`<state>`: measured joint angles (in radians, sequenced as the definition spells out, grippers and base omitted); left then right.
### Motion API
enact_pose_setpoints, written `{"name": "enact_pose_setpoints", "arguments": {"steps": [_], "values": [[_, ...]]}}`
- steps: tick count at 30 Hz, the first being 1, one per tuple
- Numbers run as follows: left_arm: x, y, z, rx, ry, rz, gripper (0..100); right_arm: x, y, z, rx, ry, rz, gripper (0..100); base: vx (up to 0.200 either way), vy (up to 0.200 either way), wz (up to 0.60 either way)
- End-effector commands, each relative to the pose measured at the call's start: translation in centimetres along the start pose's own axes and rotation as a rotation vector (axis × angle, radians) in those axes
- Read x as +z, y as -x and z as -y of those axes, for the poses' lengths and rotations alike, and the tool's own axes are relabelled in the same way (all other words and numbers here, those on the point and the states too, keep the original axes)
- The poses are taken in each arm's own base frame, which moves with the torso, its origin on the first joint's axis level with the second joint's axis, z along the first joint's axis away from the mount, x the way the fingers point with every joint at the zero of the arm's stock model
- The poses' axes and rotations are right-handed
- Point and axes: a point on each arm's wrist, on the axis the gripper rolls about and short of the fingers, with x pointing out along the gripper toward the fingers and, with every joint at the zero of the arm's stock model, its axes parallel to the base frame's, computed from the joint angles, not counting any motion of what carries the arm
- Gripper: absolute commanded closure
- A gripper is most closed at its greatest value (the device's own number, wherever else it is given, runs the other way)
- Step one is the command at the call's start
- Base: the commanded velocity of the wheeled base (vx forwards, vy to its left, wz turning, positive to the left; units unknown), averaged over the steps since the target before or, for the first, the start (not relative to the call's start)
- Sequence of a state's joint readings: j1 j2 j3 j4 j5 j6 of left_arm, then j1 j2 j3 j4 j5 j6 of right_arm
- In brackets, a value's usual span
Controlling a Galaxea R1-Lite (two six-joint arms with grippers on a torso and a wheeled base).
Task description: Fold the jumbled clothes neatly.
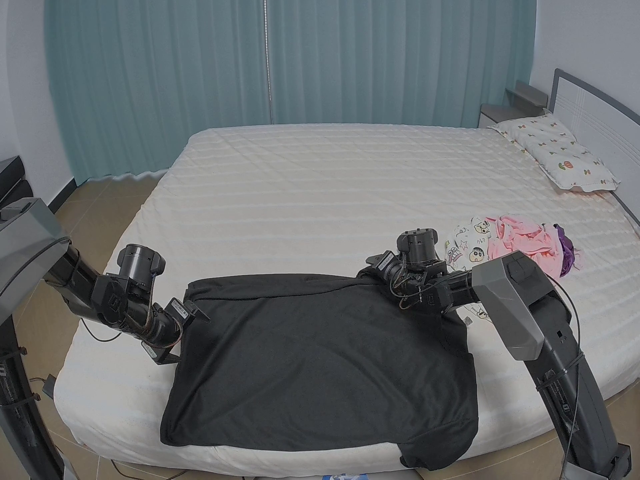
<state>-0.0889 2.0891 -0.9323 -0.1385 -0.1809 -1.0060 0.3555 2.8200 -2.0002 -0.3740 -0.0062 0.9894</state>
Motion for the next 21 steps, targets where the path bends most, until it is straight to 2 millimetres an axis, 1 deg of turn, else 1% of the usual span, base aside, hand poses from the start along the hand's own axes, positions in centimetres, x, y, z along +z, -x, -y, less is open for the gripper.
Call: {"name": "enact_pose_setpoints", "arguments": {"steps": [1, 4, 8, 12, 14, 17, 21], "values": [[0.0, 0.0, 0.0, -0.001, 0.0, 0.001, 0, 0.5, 0.4, -1.0, 0.03, 0.001, 0.017, 100, 0.0, 0.0, 0.0], [0.0, 0.0, 0.0, -0.001, 0.0, 0.001, 0, 1.7, 1.1, -2.5, 0.094, -0.001, 0.056, 100, 0.0, 0.0, 0.0], [0.0, 0.0, 0.0, -0.001, 0.002, 0.001, 0, 2.6, 1.5, -3.4, 0.157, 0.002, 0.103, 100, 0.0, 0.0, 0.0], [0.0, 0.0, 0.0, -0.001, 0.002, 0.001, 0, 3.1, 1.7, -3.9, 0.204, 0.015, 0.138, 100, 0.0, 0.0, 0.0], [0.0, 0.0, 0.0, -0.001, 0.002, 0.001, 0, 3.7, 1.9, -4.1, 0.227, 0.049, 0.159, 100, 0.0, 0.0, 0.0], [0.0, 0.0, 0.0, -0.001, 0.002, 0.001, 0, 3.7, 1.8, -4.0, 0.227, 0.093, 0.166, 100, 0.0, 0.0, 0.0], [0.0, 0.0, 0.0, -0.001, 0.002, 0.001, 0, 3.5, 1.7, -3.8, 0.216, 0.106, 0.158, 100, 0.0, 0.0, 0.0]]}}
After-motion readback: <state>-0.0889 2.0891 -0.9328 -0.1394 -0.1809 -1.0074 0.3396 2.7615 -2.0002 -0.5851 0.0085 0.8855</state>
